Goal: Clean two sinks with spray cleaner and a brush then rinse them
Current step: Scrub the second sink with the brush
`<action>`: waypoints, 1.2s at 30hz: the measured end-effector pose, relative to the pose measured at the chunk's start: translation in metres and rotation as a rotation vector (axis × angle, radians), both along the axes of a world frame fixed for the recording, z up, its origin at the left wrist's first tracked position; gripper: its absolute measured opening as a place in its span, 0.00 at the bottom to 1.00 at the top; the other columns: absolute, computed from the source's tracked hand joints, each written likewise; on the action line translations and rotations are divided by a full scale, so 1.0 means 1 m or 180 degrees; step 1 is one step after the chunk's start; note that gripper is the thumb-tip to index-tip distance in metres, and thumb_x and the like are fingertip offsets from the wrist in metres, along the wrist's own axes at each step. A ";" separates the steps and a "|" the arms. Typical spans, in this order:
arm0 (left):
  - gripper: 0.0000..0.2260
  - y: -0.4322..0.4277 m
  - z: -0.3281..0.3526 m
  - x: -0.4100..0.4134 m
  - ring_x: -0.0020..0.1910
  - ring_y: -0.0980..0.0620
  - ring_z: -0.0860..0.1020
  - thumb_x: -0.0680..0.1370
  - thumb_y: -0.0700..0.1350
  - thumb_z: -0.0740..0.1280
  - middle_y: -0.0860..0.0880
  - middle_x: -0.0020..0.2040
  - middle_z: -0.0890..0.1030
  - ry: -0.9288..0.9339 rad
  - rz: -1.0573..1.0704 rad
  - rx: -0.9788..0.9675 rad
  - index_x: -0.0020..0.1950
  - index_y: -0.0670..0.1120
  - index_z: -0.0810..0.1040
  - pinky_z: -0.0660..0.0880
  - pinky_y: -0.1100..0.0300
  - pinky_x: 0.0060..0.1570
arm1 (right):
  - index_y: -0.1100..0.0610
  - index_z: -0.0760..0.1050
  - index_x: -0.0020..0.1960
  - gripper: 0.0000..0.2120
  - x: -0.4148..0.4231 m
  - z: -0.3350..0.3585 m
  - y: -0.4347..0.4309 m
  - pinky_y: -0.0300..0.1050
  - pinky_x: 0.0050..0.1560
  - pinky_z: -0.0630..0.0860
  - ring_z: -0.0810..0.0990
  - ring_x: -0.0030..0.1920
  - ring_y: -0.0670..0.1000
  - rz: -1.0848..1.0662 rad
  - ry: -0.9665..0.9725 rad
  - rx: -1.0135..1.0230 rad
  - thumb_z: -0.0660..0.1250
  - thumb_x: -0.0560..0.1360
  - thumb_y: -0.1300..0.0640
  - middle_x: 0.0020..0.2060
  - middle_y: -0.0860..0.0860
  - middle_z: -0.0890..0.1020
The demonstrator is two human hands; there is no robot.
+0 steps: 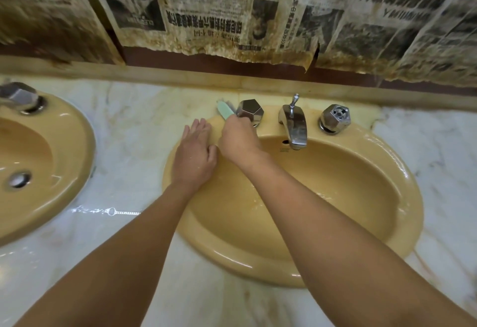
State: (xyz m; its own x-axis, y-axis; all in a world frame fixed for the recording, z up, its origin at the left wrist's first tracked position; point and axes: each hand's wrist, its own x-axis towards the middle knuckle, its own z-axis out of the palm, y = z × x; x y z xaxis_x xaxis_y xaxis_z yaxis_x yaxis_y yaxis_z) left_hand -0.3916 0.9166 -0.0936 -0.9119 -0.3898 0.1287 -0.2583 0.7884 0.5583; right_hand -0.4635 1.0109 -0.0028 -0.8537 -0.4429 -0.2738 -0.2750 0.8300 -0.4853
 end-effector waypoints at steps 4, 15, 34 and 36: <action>0.32 -0.005 -0.007 -0.003 0.82 0.45 0.53 0.78 0.51 0.47 0.43 0.81 0.61 -0.0305 -0.0477 -0.0454 0.80 0.40 0.63 0.44 0.49 0.80 | 0.62 0.73 0.63 0.13 0.009 -0.018 0.023 0.45 0.43 0.69 0.79 0.54 0.62 -0.0181 -0.0007 -0.0247 0.60 0.82 0.58 0.55 0.61 0.78; 0.32 -0.010 -0.012 -0.030 0.82 0.47 0.45 0.81 0.54 0.45 0.46 0.83 0.50 -0.0721 -0.1270 -0.1331 0.83 0.43 0.49 0.41 0.49 0.80 | 0.56 0.77 0.44 0.12 0.014 -0.056 0.118 0.51 0.38 0.69 0.73 0.32 0.57 -0.1144 0.0245 -0.0937 0.58 0.82 0.57 0.31 0.55 0.76; 0.33 -0.005 -0.009 -0.039 0.82 0.45 0.47 0.81 0.56 0.45 0.44 0.83 0.52 -0.0733 -0.1372 -0.1279 0.82 0.40 0.53 0.43 0.46 0.80 | 0.62 0.75 0.42 0.15 0.011 -0.020 0.033 0.38 0.20 0.71 0.76 0.20 0.51 -0.3436 -0.1819 -0.3895 0.58 0.84 0.59 0.29 0.55 0.78; 0.36 -0.005 -0.007 -0.041 0.82 0.44 0.46 0.78 0.57 0.41 0.43 0.83 0.51 -0.0822 -0.1408 -0.1312 0.82 0.39 0.53 0.43 0.45 0.80 | 0.61 0.75 0.42 0.14 0.035 -0.018 0.041 0.38 0.19 0.69 0.75 0.19 0.50 -0.3418 -0.2160 -0.4056 0.59 0.84 0.59 0.25 0.52 0.75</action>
State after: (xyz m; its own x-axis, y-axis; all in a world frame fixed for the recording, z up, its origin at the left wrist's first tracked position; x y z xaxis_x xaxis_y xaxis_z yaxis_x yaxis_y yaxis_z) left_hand -0.4322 0.9118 -0.1007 -0.9964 0.0633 -0.0573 0.0540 0.9870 0.1513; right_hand -0.4287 1.0520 -0.0207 -0.7757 -0.0249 -0.6306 0.5743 -0.4420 -0.6891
